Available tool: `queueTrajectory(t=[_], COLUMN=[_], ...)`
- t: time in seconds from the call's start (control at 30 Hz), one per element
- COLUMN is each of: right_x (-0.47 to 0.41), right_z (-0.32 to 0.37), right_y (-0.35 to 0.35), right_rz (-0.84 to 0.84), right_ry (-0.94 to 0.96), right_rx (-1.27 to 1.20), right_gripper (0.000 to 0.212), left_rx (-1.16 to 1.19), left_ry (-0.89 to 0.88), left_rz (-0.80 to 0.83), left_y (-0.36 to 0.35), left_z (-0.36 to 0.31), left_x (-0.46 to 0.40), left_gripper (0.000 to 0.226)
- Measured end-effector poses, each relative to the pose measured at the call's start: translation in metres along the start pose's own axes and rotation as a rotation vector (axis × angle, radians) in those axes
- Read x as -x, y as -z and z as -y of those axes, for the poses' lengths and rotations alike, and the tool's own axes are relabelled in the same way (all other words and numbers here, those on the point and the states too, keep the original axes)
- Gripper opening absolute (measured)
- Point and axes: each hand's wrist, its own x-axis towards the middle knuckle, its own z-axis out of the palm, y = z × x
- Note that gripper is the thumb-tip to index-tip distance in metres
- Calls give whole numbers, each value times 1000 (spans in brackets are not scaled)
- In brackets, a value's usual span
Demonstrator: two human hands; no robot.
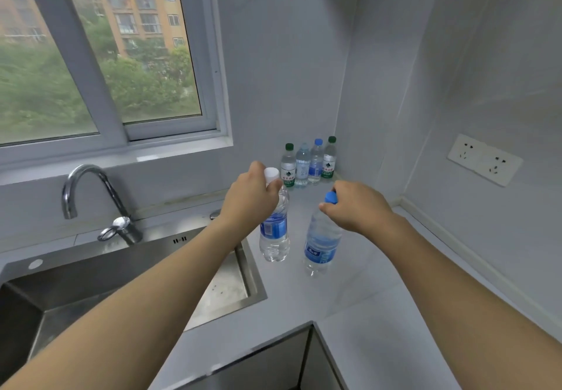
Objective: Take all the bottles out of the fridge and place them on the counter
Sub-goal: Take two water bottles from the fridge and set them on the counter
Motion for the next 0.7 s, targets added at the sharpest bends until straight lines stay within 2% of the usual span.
queueTrajectory(t=[0.37, 0.7], right_x=[-89, -178], right_z=[-41, -33], right_y=[9, -28], right_rz=[-14, 39], right_ry=[90, 124], right_rx=[12, -32], right_gripper=[25, 27], left_rx=[-9, -15], left_ry=[61, 114], left_rz=[-61, -15], left_y=[-26, -59], left_z=[-16, 29], left_x=[-75, -148], left_gripper=[28, 25])
